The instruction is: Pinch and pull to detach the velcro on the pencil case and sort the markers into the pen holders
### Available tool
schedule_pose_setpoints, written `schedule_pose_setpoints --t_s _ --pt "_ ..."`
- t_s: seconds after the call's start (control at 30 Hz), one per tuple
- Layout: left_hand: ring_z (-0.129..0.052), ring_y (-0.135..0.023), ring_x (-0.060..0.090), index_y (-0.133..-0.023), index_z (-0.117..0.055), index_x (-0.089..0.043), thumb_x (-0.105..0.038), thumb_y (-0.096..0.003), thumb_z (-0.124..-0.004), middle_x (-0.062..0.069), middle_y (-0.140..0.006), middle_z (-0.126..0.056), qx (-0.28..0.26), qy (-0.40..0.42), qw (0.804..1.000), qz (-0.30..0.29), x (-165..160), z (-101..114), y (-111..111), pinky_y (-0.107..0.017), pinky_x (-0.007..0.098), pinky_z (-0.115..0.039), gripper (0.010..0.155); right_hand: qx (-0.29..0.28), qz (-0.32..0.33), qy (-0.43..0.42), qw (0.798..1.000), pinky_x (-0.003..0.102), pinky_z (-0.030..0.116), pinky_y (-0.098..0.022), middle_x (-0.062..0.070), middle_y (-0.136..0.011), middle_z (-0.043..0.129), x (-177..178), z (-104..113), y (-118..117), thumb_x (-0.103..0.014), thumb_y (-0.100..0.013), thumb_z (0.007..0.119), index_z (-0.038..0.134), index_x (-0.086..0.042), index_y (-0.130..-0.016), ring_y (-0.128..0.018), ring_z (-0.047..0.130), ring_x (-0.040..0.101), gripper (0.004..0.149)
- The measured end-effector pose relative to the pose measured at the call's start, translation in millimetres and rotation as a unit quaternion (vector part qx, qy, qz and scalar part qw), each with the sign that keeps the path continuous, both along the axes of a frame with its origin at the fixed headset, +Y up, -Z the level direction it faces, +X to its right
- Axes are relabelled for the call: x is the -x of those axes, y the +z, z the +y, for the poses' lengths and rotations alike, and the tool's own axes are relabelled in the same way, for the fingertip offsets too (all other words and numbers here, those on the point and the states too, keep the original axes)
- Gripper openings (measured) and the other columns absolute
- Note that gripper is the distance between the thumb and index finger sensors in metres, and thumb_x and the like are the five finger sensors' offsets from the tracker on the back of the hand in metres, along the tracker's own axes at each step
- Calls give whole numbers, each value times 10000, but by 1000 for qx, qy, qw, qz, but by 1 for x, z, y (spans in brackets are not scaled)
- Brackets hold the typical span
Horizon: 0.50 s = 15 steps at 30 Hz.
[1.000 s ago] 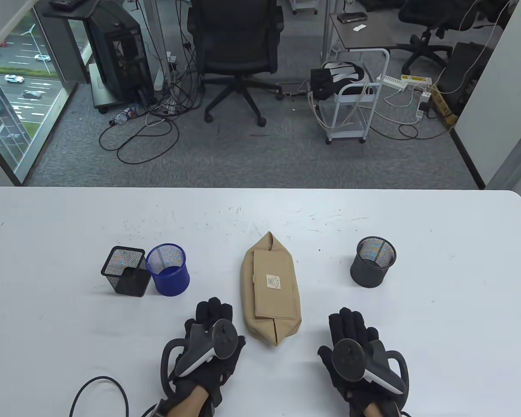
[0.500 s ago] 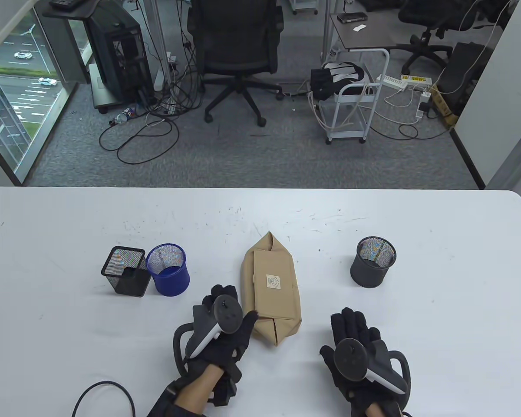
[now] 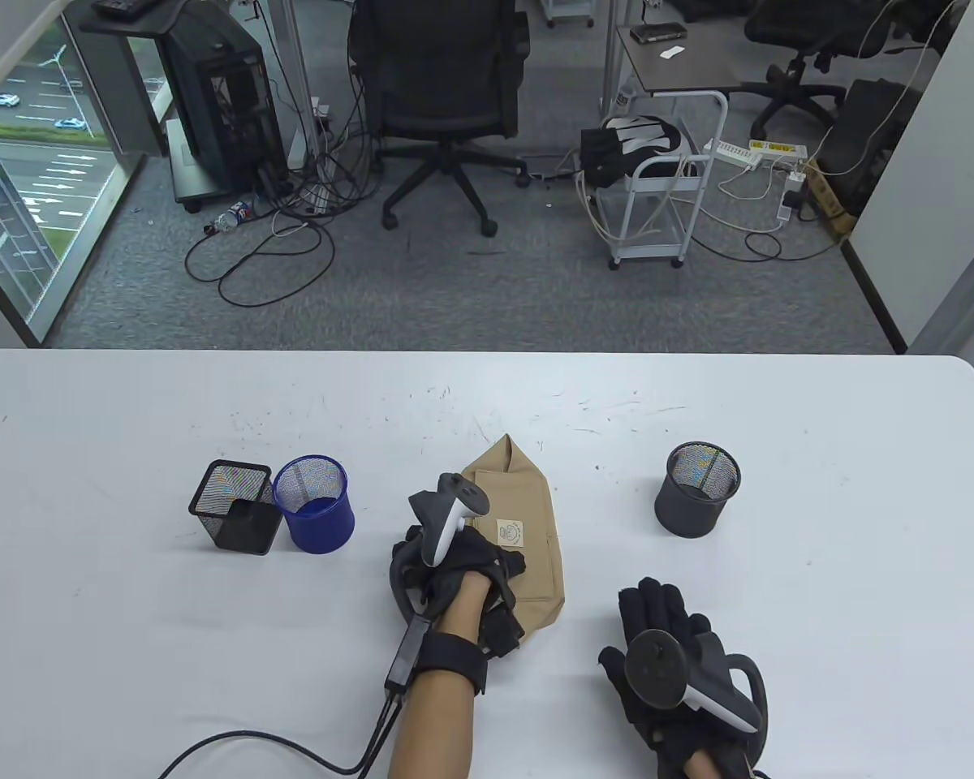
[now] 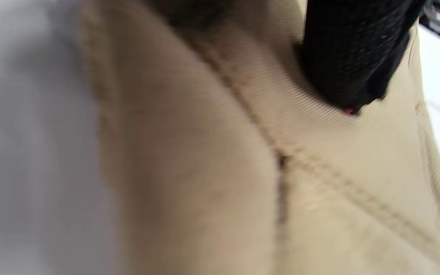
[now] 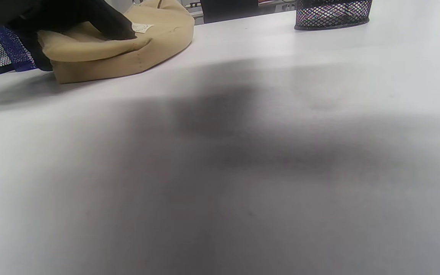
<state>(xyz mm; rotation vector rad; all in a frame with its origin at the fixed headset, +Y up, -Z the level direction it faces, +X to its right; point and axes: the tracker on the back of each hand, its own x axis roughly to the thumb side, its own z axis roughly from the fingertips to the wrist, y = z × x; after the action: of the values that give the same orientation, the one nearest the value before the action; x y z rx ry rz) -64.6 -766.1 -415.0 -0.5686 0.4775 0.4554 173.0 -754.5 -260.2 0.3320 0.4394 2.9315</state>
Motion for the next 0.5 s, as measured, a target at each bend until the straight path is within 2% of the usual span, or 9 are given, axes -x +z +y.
schedule_pose_setpoints --t_s 0.1,0.2,0.27,0.3,0.37,0.5 --pt "-407 -1081 643 -1109 -594 -54 -510 -353 -989 320 -1235 -413 -23 -17 999 20 -2 4 1 -718 705 -602 967 3 2 0 1000 654 299 -636 263 -1148 210 0 0 0 -463 -530 493 255 -42 -1106 -1014 232 487 752" --pt "-545 -1060 619 -1072 -642 -133 -461 -370 -989 264 -1209 -574 -50 -10 998 32 -3 11 6 -695 677 -675 849 2 3 0 1000 654 299 -636 262 -1148 210 0 0 0 -463 -531 493 255 -43 -1106 -1013 233 487 751" --pt "-789 -997 517 -1052 -664 -215 -414 -387 -985 205 -1144 -729 -90 -16 996 19 -7 20 11 -658 623 -769 765 2 2 -2 1000 654 299 -636 262 -1148 209 0 0 0 -463 -531 492 253 -42 -1106 -1014 231 486 751" --pt "-981 -874 395 -1037 -680 -237 -400 -392 -981 176 -1084 -817 -111 -23 994 5 -9 25 14 -611 576 -846 730 1 1 -2 1000 654 298 -636 261 -1148 208 0 0 0 -463 -531 492 252 -43 -1106 -1013 231 487 752" --pt "-1068 -747 337 -1008 -718 -226 -381 -406 -974 108 -942 -959 -141 17 990 1 -6 33 22 -515 491 -941 672 -2 -1 -5 1000 653 299 -636 262 -1148 208 -1 1 0 -462 -531 493 253 -42 -1106 -1013 231 487 752" --pt "-1096 -675 334 -1043 -703 -152 -378 -423 -964 132 -897 -981 -168 140 976 12 15 40 39 -455 455 -970 709 -13 -11 -4 1000 654 313 -634 269 -1147 224 -3 3 0 -461 -531 492 252 -35 -1103 -1012 252 493 752"
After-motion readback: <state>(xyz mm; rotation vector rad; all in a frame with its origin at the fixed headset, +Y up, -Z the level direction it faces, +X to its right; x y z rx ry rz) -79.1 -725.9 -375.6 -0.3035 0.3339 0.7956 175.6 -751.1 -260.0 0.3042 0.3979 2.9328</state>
